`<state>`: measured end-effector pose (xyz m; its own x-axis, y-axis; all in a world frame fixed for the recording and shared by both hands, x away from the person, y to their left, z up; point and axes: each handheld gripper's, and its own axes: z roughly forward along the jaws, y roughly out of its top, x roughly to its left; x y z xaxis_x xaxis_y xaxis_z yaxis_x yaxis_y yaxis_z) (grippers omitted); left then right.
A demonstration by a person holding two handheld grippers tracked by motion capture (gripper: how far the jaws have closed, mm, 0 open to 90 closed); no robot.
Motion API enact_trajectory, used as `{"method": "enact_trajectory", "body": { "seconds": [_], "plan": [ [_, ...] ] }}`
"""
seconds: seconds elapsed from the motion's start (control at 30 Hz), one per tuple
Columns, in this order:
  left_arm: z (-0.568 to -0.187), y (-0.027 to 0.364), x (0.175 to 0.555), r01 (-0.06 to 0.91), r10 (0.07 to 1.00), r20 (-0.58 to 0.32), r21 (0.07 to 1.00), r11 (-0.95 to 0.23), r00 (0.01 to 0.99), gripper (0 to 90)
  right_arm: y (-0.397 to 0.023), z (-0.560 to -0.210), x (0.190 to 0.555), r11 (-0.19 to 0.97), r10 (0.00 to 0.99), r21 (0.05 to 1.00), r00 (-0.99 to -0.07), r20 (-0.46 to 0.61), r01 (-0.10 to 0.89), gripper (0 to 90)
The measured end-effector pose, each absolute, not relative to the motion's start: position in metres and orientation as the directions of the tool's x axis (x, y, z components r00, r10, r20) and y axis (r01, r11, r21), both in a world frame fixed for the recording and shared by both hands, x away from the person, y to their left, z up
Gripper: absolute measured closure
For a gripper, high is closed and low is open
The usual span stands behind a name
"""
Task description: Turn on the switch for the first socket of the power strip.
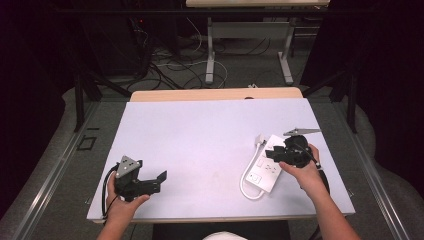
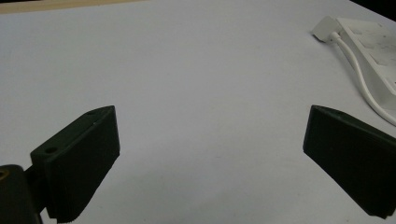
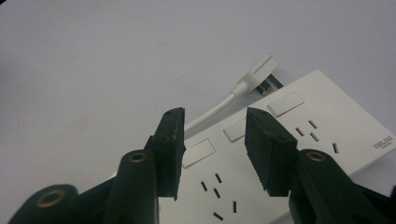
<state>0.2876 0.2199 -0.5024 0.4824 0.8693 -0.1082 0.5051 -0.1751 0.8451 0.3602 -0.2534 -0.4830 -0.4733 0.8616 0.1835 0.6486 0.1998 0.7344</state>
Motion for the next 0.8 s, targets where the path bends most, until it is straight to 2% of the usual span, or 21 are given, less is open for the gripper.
{"method": "enact_trajectory", "body": {
  "seconds": [0.43,0.8],
  "plan": [
    [-0.503,0.219,0.288,0.511,0.866,-0.104,0.839,-0.187,0.489,3.5,-0.247,-0.491,0.359,0.227,0.849,0.715,-0.494,0.189,0.662,79.0],
    [-0.503,0.22,0.288,0.508,0.866,-0.092,0.838,-0.199,0.491,3.6,-0.239,-0.498,0.36,0.265,0.84,0.698,-0.514,0.171,0.666,86.4]
  ]
}}
